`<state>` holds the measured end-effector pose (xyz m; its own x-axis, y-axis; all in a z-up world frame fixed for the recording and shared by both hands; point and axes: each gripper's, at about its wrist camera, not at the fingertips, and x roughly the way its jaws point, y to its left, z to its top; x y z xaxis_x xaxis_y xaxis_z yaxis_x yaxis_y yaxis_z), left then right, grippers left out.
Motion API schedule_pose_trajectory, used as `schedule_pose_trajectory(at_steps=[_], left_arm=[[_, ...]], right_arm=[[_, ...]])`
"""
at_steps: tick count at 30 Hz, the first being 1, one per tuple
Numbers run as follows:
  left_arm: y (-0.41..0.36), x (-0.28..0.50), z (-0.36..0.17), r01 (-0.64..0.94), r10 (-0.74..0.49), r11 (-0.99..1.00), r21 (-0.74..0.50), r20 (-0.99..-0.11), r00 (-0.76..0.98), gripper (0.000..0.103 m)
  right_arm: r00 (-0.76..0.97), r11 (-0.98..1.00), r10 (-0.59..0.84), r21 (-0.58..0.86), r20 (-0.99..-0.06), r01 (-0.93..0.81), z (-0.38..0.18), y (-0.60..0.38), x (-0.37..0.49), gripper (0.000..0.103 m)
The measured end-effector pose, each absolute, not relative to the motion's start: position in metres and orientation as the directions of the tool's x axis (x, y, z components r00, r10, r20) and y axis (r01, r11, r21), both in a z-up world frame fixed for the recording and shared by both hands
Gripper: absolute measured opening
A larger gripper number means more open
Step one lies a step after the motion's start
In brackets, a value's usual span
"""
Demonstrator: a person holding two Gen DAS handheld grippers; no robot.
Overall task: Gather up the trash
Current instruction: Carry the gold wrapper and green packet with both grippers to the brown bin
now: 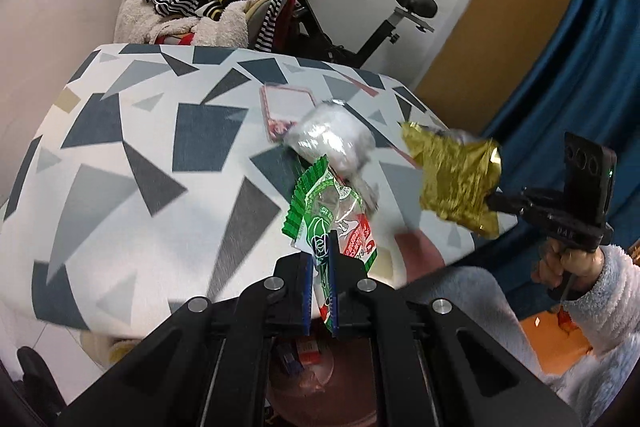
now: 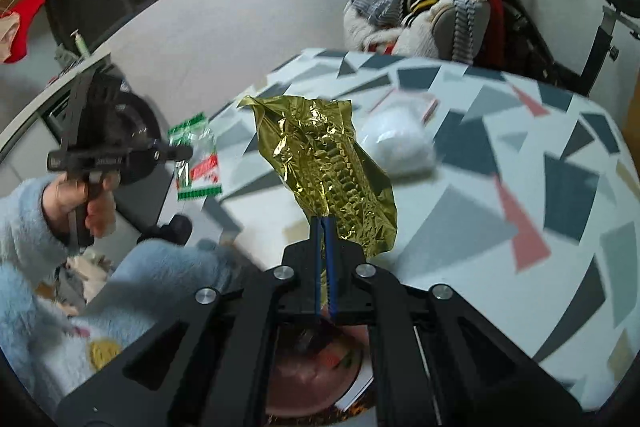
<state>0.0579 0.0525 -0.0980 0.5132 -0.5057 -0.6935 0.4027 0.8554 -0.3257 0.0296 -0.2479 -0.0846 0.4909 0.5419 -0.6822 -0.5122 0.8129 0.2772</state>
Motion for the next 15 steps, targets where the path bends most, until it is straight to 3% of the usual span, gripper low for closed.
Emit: schedule_pose_trajectory(at_steps=[15], left_arm=[[0.052, 0.007, -0.123, 0.411, -0.505, 0.851, -0.327, -0.723, 0.472, 0.007]], right_arm=[[0.226, 0.745, 0.581, 0.399, -0.782, -0.534, -0.136, -0.230, -0.049, 0.006]])
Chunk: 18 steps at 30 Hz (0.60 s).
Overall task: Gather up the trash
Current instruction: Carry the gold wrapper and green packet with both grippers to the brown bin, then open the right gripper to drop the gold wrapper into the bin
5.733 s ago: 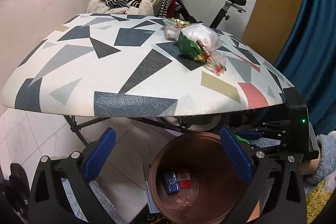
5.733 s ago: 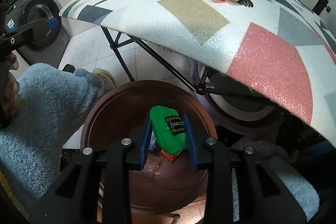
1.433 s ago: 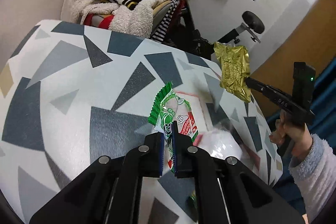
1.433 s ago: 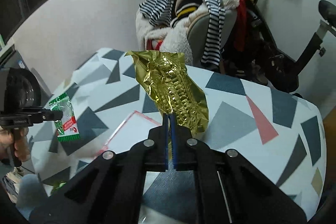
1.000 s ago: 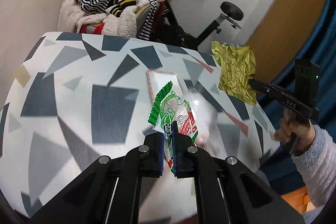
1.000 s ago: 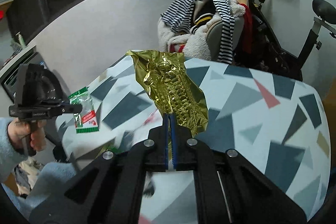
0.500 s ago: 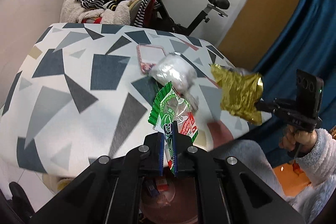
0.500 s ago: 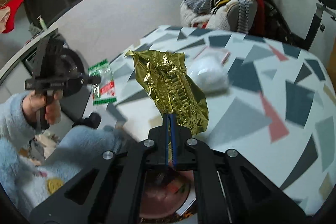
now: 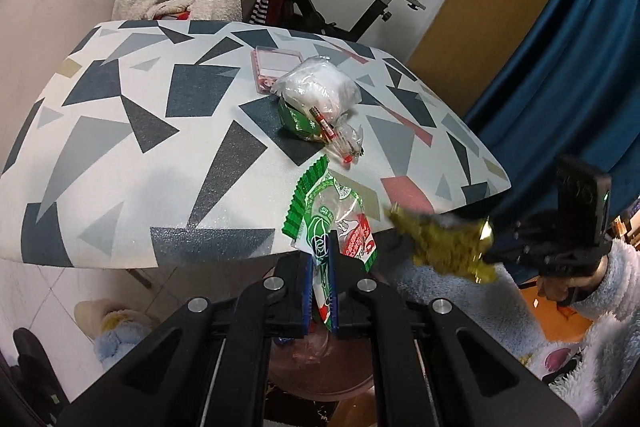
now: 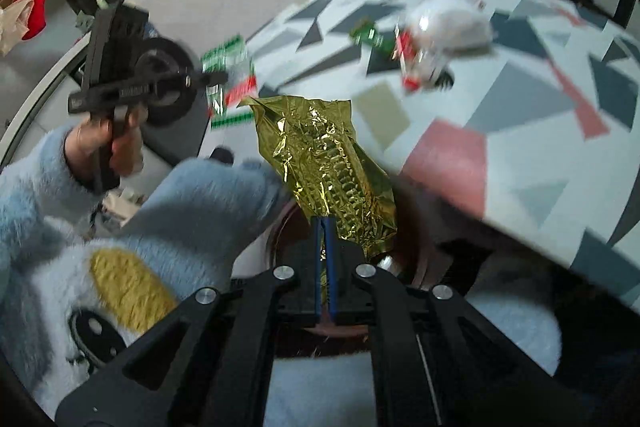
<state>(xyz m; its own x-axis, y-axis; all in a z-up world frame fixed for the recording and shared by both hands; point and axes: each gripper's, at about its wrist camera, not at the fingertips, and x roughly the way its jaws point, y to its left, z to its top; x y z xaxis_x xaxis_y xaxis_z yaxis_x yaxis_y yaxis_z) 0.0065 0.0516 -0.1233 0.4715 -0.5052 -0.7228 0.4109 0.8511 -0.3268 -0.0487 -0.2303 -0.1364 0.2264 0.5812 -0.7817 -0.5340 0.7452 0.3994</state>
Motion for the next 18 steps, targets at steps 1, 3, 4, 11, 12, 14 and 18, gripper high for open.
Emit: schedule_pose_trajectory(at_steps=[1, 3, 4, 11, 12, 14, 18], left_arm=[[0.051, 0.007, -0.123, 0.412, -0.505, 0.851, -0.326, -0.724, 0.470, 0.007], [0.050, 0.006, -0.125, 0.414, -0.506, 0.850, -0.326, -0.726, 0.466, 0.007], [0.049, 0.005, -0.126, 0.414, -0.507, 0.849, -0.328, -0.727, 0.464, 0.007], [0.045, 0.002, -0.136, 0.412, -0.509, 0.848, -0.335, -0.733, 0.451, 0.007], [0.045, 0.002, -0.137, 0.412, -0.509, 0.847, -0.335, -0.734, 0.450, 0.007], [0.046, 0.000, -0.140, 0.411, -0.507, 0.848, -0.334, -0.736, 0.448, 0.007], [0.045, -0.003, -0.147, 0.408, -0.502, 0.850, -0.332, -0.743, 0.443, 0.007]], right_arm=[[0.212, 0.743, 0.580, 0.405, -0.787, -0.532, -0.139, -0.229, -0.048, 0.006], [0.170, 0.743, 0.568, 0.414, -0.805, -0.525, -0.151, -0.224, -0.049, 0.006], [0.157, 0.744, 0.564, 0.417, -0.811, -0.522, -0.156, -0.221, -0.045, 0.006], [0.088, 0.772, 0.517, 0.419, -0.852, -0.478, -0.192, -0.201, -0.031, 0.006], [0.078, 0.783, 0.504, 0.417, -0.860, -0.462, -0.199, -0.196, -0.025, 0.006], [0.061, 0.790, 0.493, 0.418, -0.868, -0.448, -0.207, -0.192, -0.019, 0.007], [0.053, 0.810, 0.450, 0.383, -0.892, -0.444, -0.226, -0.179, -0.007, 0.007]])
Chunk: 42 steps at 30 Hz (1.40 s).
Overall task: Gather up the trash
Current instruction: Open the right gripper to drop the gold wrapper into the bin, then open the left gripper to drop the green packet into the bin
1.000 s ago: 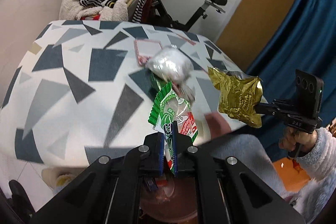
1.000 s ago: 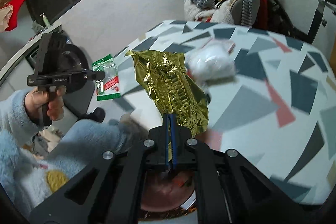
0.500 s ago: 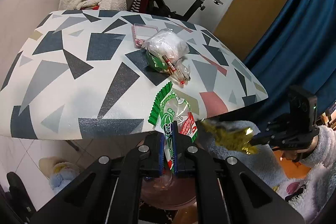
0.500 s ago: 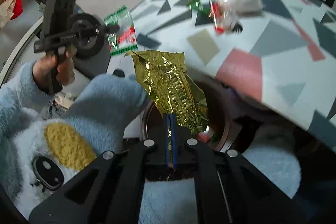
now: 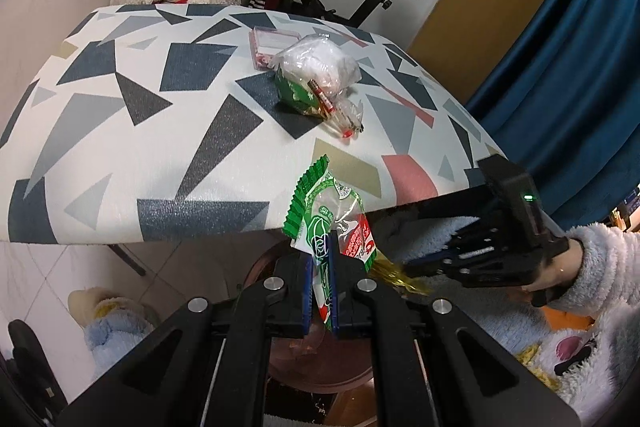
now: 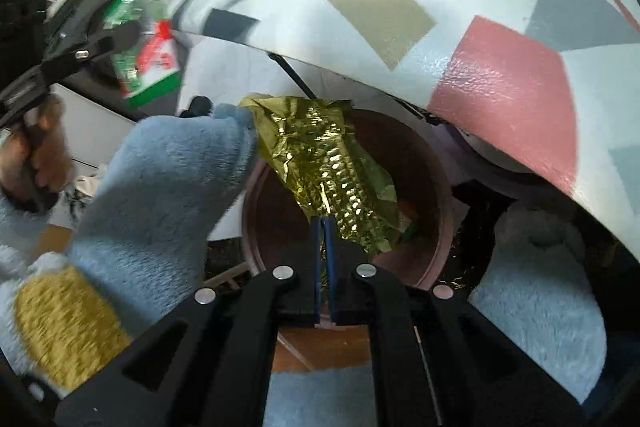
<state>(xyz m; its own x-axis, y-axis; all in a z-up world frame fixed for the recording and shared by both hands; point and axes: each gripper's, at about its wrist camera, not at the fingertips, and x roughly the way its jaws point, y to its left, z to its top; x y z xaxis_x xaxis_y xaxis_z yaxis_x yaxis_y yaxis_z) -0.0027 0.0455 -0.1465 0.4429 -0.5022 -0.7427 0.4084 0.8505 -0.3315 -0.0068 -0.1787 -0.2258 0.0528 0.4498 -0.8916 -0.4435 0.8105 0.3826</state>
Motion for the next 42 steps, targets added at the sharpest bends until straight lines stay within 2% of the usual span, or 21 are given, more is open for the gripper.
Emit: schedule_pose_trajectory(at_steps=[2, 3, 7, 9, 12, 15, 21, 31, 42], left_arm=[[0.045, -0.003, -0.149, 0.407, -0.499, 0.852, -0.329, -0.746, 0.441, 0.007], [0.045, -0.003, -0.151, 0.407, -0.499, 0.852, -0.330, -0.748, 0.439, 0.007], [0.045, -0.005, -0.154, 0.411, -0.500, 0.850, -0.330, -0.749, 0.434, 0.007], [0.044, -0.005, -0.156, 0.414, -0.502, 0.849, -0.329, -0.749, 0.433, 0.007], [0.042, -0.005, -0.159, 0.423, -0.503, 0.846, -0.325, -0.750, 0.430, 0.007], [0.038, -0.006, -0.165, 0.441, -0.504, 0.841, -0.315, -0.752, 0.425, 0.007], [0.027, -0.010, -0.178, 0.472, -0.516, 0.826, -0.307, -0.747, 0.418, 0.008], [0.007, -0.022, -0.207, 0.513, -0.539, 0.806, -0.293, -0.720, 0.436, 0.008], [-0.002, -0.019, -0.227, 0.509, -0.526, 0.811, -0.289, -0.740, 0.419, 0.008]], right_arm=[[0.047, 0.823, 0.438, 0.380, -0.898, -0.422, -0.235, -0.176, -0.003, 0.009], [0.052, 0.832, 0.432, 0.375, -0.900, -0.409, -0.239, -0.176, -0.001, 0.013], [0.080, 0.842, 0.434, 0.372, -0.898, -0.391, -0.243, -0.180, 0.002, 0.039], [0.106, 0.838, 0.450, 0.378, -0.887, -0.393, -0.237, -0.185, 0.000, 0.047], [0.186, 0.831, 0.456, 0.341, -0.870, -0.439, -0.223, -0.191, -0.003, 0.076], [0.282, 0.811, 0.456, 0.264, -0.844, -0.522, -0.203, -0.194, -0.013, 0.096], [0.434, 0.810, 0.432, 0.128, -0.791, -0.572, -0.184, -0.197, -0.020, 0.097], [0.675, 0.913, 0.350, 0.073, -0.650, -0.402, -0.184, -0.220, -0.021, 0.097], [0.649, 0.914, 0.362, 0.116, -0.669, -0.390, -0.192, -0.226, -0.017, 0.097]])
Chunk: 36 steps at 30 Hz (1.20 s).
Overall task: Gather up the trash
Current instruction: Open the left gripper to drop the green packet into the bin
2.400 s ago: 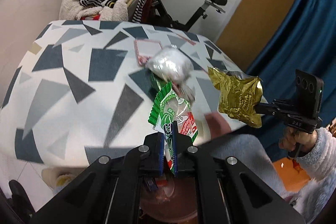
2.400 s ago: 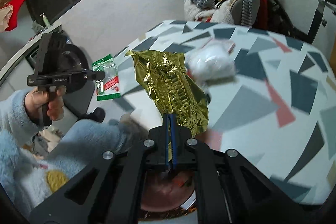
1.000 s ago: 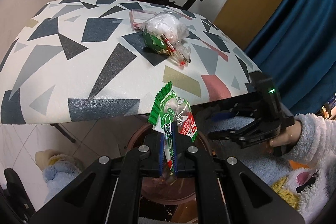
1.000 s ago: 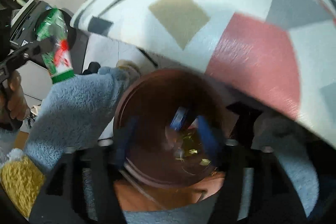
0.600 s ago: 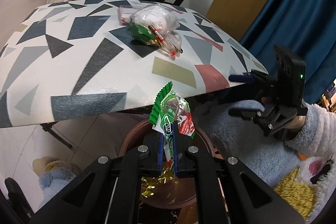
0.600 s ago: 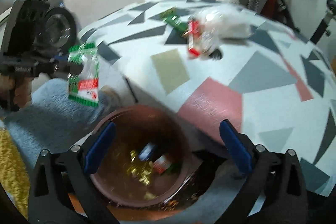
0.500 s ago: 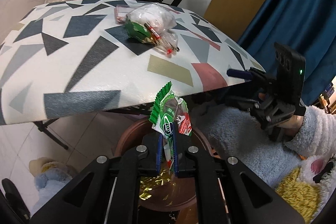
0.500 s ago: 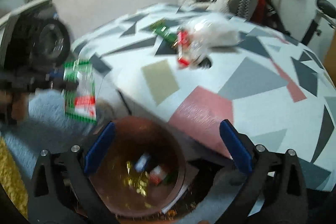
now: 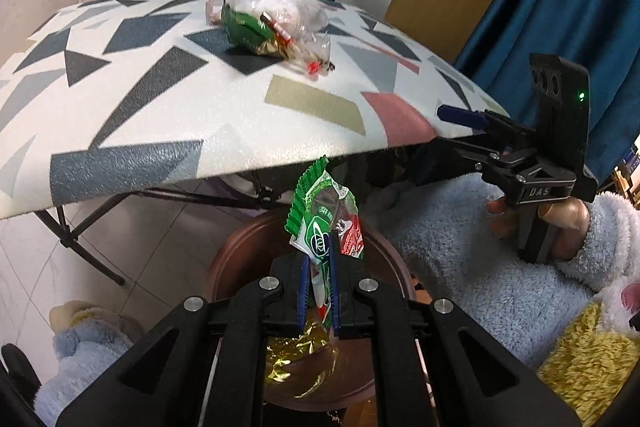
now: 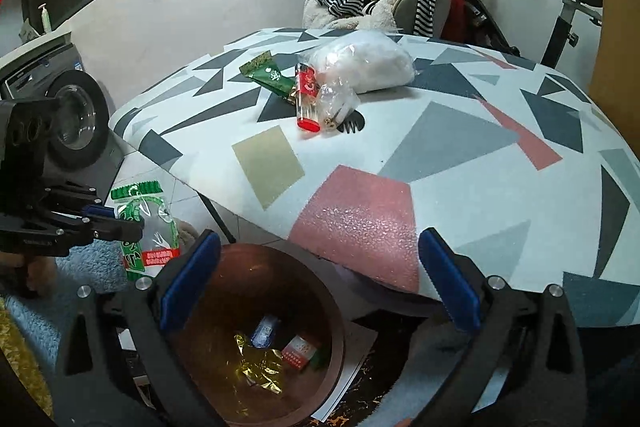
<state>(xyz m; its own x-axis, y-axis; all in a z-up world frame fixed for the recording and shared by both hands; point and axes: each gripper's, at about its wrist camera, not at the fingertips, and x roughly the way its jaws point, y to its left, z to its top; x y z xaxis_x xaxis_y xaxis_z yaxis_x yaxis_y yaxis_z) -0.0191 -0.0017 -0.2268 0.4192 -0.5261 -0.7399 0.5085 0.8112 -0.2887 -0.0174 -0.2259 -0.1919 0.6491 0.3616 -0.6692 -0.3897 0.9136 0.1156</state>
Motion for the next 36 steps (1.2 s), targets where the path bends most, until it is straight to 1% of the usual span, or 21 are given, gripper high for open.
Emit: schedule_pose_trajectory(at_steps=[4, 6, 7, 8, 9, 10, 12, 13, 24, 36], left_arm=[[-0.001, -0.018, -0.230, 0.508, -0.525, 0.811, -0.291, -0.746, 0.411, 0.008], [-0.001, -0.017, -0.232, 0.505, -0.525, 0.811, -0.295, -0.749, 0.405, 0.011], [-0.002, -0.017, -0.233, 0.504, -0.525, 0.810, -0.298, -0.752, 0.399, 0.019], [-0.002, -0.016, -0.235, 0.501, -0.521, 0.813, -0.298, -0.758, 0.393, 0.052], [-0.003, -0.015, -0.236, 0.494, -0.509, 0.820, -0.290, -0.764, 0.396, 0.068], [-0.004, -0.015, -0.237, 0.491, -0.503, 0.824, -0.283, -0.764, 0.404, 0.081], [-0.003, -0.015, -0.236, 0.488, -0.500, 0.826, -0.280, -0.763, 0.409, 0.087], [-0.003, -0.015, -0.236, 0.484, -0.491, 0.832, -0.271, -0.766, 0.416, 0.096], [0.010, -0.007, -0.235, 0.399, -0.431, 0.883, -0.247, -0.764, 0.480, 0.097], [0.027, -0.005, -0.227, 0.309, -0.373, 0.923, -0.230, -0.734, 0.567, 0.097]], right_arm=[[0.633, 0.910, 0.350, 0.091, -0.690, -0.404, -0.197, -0.217, -0.016, 0.097], [0.629, 0.908, 0.349, 0.083, -0.695, -0.411, -0.199, -0.215, -0.017, 0.097], [0.626, 0.905, 0.347, 0.074, -0.698, -0.419, -0.199, -0.212, -0.018, 0.097], [0.626, 0.904, 0.347, 0.071, -0.699, -0.422, -0.200, -0.211, -0.018, 0.097], [0.625, 0.903, 0.346, 0.067, -0.699, -0.425, -0.200, -0.210, -0.019, 0.097], [0.627, 0.902, 0.344, 0.061, -0.699, -0.427, -0.200, -0.210, -0.020, 0.097], [0.629, 0.904, 0.344, 0.063, -0.697, -0.423, -0.200, -0.211, -0.021, 0.097], [0.630, 0.905, 0.344, 0.066, -0.696, -0.420, -0.199, -0.212, -0.021, 0.097], [0.634, 0.913, 0.347, 0.094, -0.691, -0.397, -0.198, -0.221, -0.019, 0.097], [0.647, 0.919, 0.343, 0.101, -0.681, -0.382, -0.195, -0.226, -0.020, 0.097]])
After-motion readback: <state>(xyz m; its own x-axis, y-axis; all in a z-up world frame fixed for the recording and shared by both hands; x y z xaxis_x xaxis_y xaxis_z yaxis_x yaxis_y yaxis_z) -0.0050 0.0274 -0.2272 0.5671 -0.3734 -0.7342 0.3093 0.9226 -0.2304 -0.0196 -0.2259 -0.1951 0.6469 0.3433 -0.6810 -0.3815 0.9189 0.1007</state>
